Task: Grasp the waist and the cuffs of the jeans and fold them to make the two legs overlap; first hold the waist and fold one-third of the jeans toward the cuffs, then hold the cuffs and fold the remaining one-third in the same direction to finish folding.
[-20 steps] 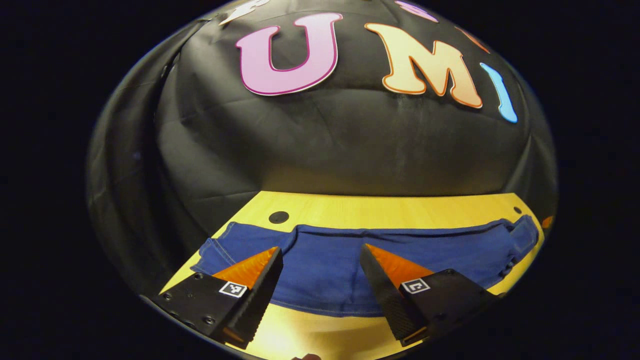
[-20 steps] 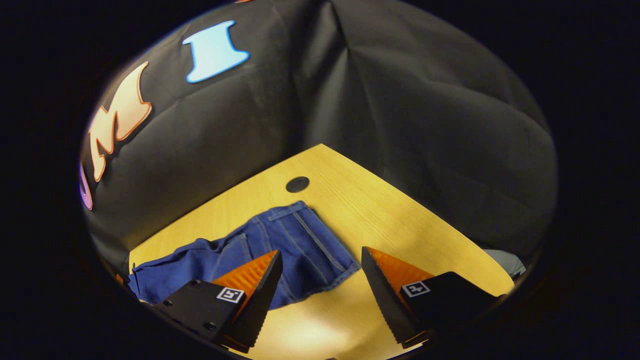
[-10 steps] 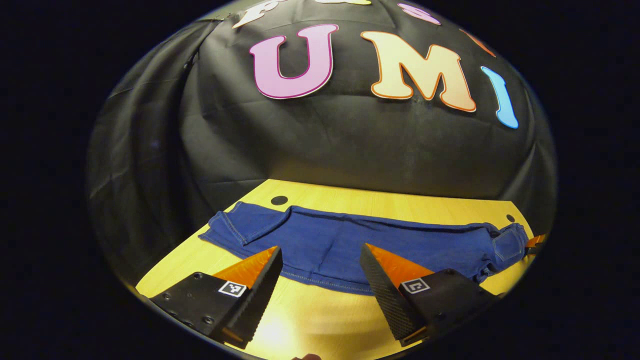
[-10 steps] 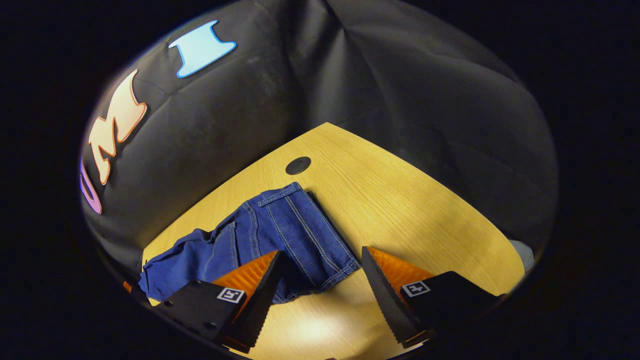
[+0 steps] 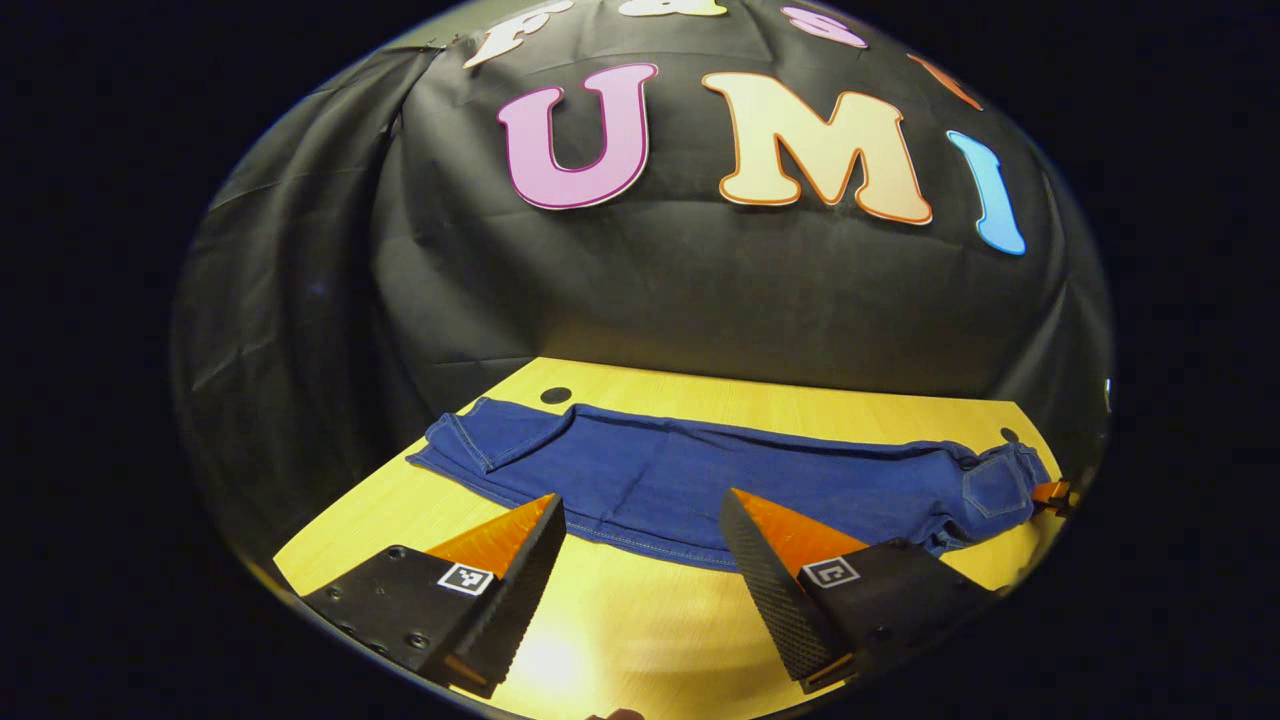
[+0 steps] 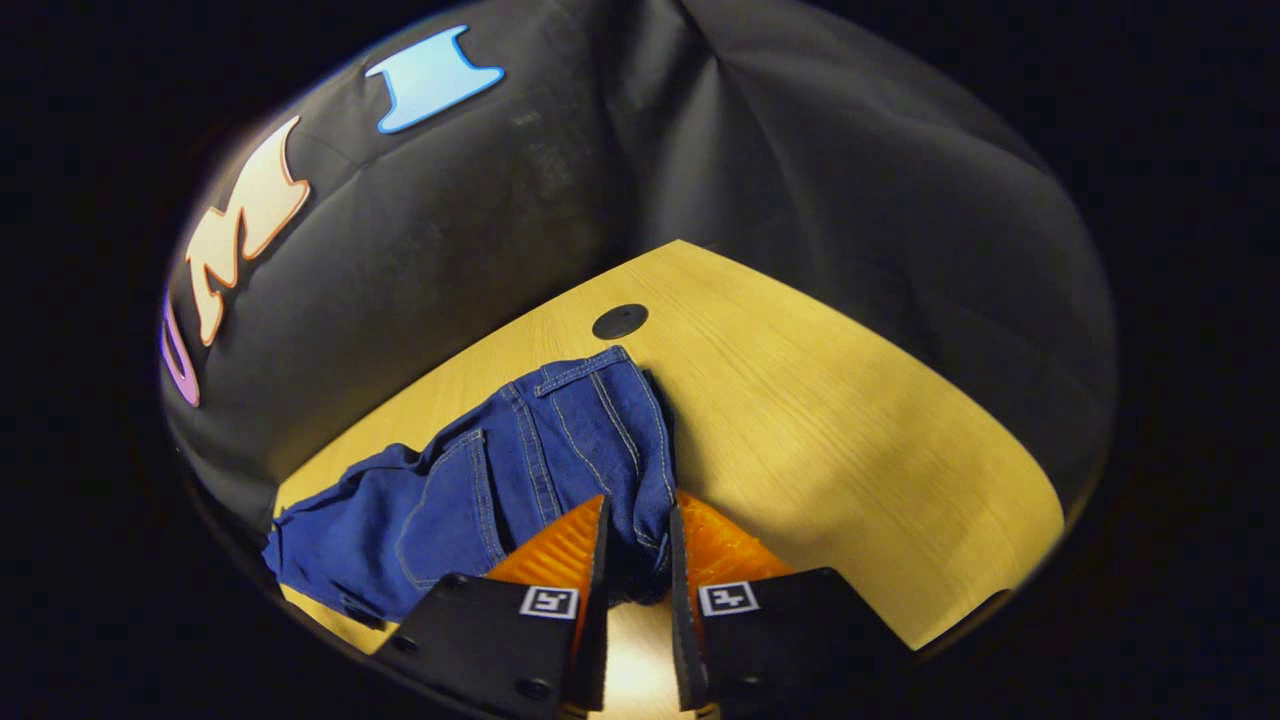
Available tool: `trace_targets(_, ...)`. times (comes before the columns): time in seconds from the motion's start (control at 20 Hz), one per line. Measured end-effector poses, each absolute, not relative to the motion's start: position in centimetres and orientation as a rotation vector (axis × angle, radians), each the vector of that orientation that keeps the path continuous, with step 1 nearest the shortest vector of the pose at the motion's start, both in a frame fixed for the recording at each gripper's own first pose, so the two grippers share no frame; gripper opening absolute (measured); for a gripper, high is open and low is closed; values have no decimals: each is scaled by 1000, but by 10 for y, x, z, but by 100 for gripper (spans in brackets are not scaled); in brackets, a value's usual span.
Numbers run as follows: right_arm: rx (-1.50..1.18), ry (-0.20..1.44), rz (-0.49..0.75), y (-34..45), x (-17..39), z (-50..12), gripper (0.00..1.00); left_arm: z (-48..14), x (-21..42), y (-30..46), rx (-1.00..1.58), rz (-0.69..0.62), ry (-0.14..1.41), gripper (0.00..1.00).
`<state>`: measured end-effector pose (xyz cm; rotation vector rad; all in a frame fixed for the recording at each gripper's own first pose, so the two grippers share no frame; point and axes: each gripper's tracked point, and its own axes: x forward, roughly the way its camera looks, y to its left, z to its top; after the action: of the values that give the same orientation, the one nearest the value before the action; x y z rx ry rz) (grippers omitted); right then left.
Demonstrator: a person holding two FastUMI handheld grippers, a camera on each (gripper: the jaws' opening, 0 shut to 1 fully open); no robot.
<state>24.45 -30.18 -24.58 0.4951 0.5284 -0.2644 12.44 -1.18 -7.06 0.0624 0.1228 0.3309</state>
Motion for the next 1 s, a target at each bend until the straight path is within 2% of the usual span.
trace_targets(0.05, 552, 520, -247, -302, 248, -245, 24, -71, 124, -11, 63, 330, 123, 96)
trace_targets(0.1, 587, 522, -237, -301, 245, -246, 13, -71, 123, -10, 61, 329, 122, 96)
trace_targets(0.15, 605, 510, -247, -304, 246, -243, 13, -71, 122, -10, 56, 324, 123, 96)
trace_targets(0.2, 588, 506, -254, -301, 247, -241, 8, -71, 120, -7, 51, 322, 125, 96)
trace_targets(0.35, 550, 482, -266, -303, 247, -233, 5, -74, 120, 4, 40, 312, 131, 96)
trace_targets(0.55, 616, 395, -233, -288, 249, -189, 2, -74, 127, 21, 43, 261, 134, 96)
trace_targets(0.6, 640, 362, -210, -280, 252, -174, 5, -75, 129, 26, 42, 246, 138, 96)
trace_targets(0.8, 789, 220, -47, -212, 268, -105, 5, -73, 136, 48, 15, 180, 142, 95)
trace_targets(1.0, 883, 135, 165, -135, 282, -67, 5, -72, 142, 76, 18, 139, 143, 96)
